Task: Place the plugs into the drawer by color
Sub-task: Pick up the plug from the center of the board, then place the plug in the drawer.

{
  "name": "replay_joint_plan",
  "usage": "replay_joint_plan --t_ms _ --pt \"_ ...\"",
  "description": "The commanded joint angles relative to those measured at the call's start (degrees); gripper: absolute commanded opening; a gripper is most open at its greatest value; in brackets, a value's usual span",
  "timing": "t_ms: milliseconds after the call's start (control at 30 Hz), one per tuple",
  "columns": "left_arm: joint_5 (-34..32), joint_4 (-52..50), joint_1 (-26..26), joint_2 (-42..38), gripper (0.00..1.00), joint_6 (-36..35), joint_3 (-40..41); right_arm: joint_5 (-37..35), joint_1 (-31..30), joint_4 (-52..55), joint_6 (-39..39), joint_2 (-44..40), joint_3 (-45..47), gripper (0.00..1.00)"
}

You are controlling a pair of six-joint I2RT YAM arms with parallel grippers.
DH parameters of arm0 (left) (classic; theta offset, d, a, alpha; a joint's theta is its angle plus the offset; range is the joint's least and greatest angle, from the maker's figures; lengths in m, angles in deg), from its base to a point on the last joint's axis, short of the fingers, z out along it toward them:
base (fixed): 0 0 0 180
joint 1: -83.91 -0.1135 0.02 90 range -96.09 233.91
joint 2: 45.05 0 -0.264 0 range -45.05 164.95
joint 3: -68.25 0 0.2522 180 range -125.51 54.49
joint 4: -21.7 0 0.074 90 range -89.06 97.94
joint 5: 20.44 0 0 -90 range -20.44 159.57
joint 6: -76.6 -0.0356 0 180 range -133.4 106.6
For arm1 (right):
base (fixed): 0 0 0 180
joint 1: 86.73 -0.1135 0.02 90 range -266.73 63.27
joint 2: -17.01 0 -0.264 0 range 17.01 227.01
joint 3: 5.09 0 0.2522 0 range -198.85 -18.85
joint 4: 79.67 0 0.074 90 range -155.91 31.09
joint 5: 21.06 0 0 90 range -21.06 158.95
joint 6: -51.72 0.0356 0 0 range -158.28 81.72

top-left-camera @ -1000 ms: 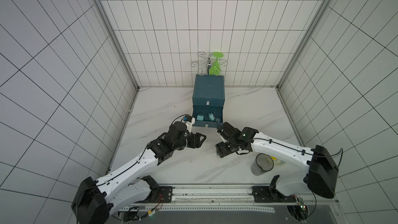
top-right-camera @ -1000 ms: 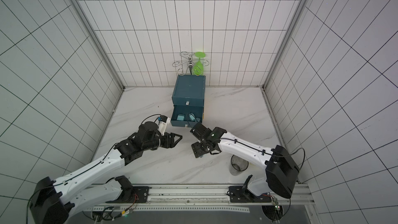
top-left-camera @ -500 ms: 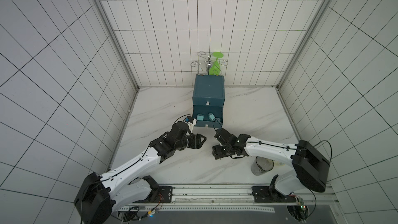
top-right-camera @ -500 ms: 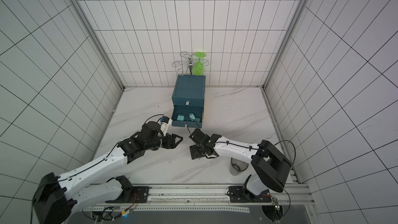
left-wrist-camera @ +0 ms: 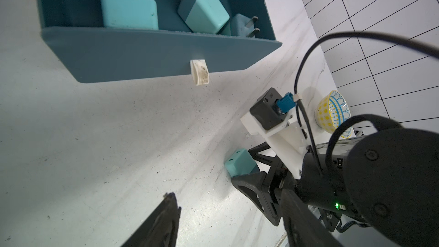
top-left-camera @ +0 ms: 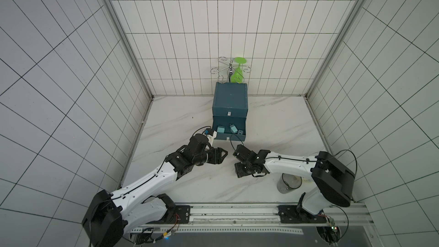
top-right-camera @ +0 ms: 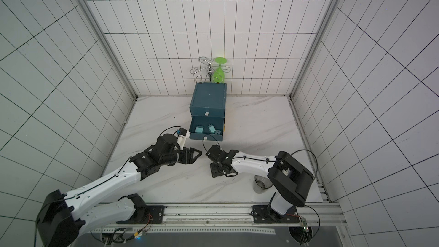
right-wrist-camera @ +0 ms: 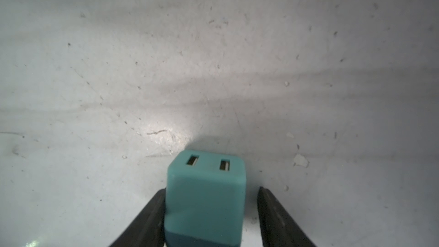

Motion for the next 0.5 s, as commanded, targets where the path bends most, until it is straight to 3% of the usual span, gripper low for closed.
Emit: replay_joint_plan --t_ms 0,100,267,467 --pt "0.2 -0.1 -0.3 -1.6 0.7 -0.8 -1.6 -2.1 -0.9 6.9 -1.4 3.0 -2.9 0.54" --pt "-0.4 -0.5 -0.3 -3.0 0.7 -0.5 -1.5 -1.1 -0.2 6.5 -3.0 0.1 -3.3 0.53" --pt "-2.2 -0.4 -0.2 -6.1 0.7 -0.2 -0.7 3.1 4.1 7.3 -6.9 -12.8 -6.1 0.33" --pt "-2.5 0.8 -0.4 -8.3 0.7 0.3 0.4 6.6 11.8 16.9 -12.6 -15.2 -19.9 0.32"
